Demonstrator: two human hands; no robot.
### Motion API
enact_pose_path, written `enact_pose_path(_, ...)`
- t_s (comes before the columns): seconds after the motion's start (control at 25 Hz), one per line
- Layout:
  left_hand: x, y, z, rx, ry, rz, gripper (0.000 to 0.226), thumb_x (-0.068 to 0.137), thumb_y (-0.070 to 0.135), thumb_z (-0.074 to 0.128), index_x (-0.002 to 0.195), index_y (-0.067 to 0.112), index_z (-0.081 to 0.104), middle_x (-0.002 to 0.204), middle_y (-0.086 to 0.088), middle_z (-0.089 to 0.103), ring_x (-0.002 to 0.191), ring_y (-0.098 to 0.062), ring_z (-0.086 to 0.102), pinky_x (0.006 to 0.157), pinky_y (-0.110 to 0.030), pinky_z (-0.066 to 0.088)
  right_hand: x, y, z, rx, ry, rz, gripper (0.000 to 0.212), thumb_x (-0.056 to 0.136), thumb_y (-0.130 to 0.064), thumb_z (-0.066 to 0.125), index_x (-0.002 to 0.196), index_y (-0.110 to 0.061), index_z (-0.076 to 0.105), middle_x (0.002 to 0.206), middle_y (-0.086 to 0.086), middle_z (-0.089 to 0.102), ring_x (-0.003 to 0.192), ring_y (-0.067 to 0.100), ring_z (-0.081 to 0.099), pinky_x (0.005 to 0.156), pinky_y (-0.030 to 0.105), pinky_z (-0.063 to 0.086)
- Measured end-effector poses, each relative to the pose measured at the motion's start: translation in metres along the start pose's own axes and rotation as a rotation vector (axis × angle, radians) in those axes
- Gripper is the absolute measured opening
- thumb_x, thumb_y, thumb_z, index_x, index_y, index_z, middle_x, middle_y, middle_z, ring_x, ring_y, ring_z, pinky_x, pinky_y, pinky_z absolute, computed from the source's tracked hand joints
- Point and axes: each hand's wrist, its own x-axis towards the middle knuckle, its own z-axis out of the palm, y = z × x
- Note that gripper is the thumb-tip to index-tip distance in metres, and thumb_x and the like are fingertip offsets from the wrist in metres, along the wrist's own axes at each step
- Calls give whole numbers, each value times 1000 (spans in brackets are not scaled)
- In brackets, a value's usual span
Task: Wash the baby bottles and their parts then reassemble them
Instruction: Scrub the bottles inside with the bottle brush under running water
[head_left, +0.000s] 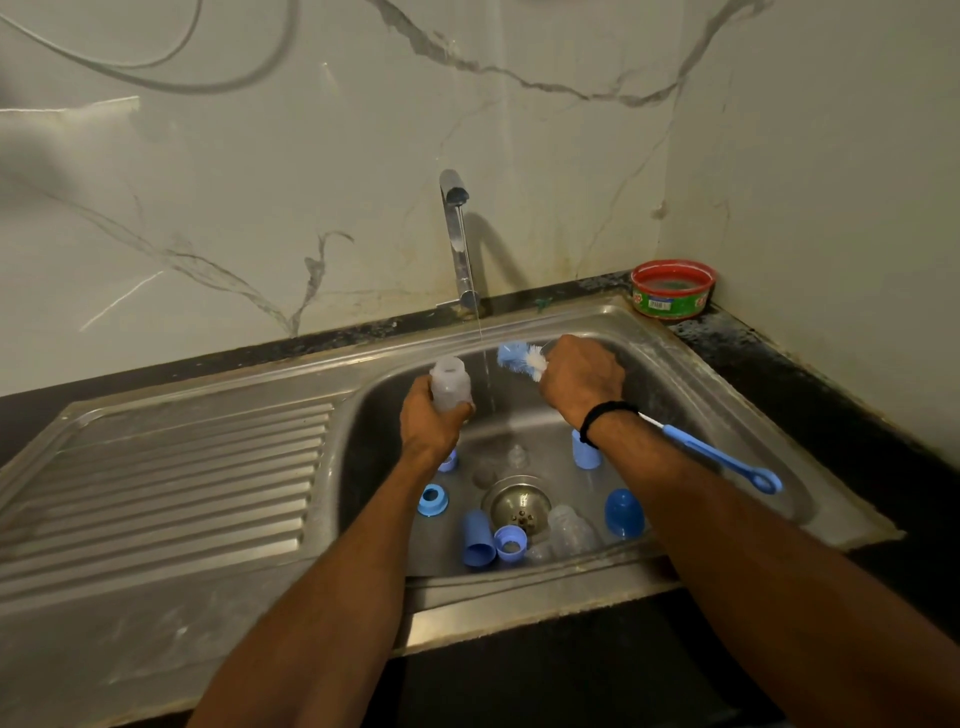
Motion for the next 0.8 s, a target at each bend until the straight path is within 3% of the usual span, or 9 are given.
enact_pose_path(0.32, 3, -3, -1, 59, -25, -13, 59, 81, 13, 82, 132, 9, 53, 132, -13, 62, 123, -29, 59, 103, -39, 48, 1, -1, 5, -2, 5, -16, 32, 88, -27, 71, 115, -11, 62, 111, 11, 67, 102, 28, 64, 78, 35, 50)
enact_pose_path(0.48, 6, -5, -9, 291, -72, 0, 68, 73, 18, 87, 134, 12, 55, 131, -13, 61, 121, -29, 59, 103, -41, 49, 1, -1, 7, -6, 10, -16, 30, 89, -25, 70, 114, -11, 62, 112, 11, 66, 103, 29, 64, 79, 36, 50)
enact_pose_path(0.68, 14, 11, -20, 137, 27, 42, 75, 72, 15, 88, 132, 18, 41, 134, -12, 53, 119, -28, 55, 90, -30, 46, 4, 0, 9, -11, 18, -32, 31, 89, -27, 70, 116, -14, 63, 110, 10, 67, 101, 28, 64, 73, 33, 46)
enact_pose_path(0.8, 11, 10, -19, 253, -17, 56, 67, 73, 21, 88, 125, 18, 46, 132, -12, 57, 121, -30, 57, 95, -36, 49, 3, -2, 12, -3, 13, -34, 32, 89, -28, 70, 116, -13, 62, 110, 10, 67, 100, 27, 64, 73, 33, 46)
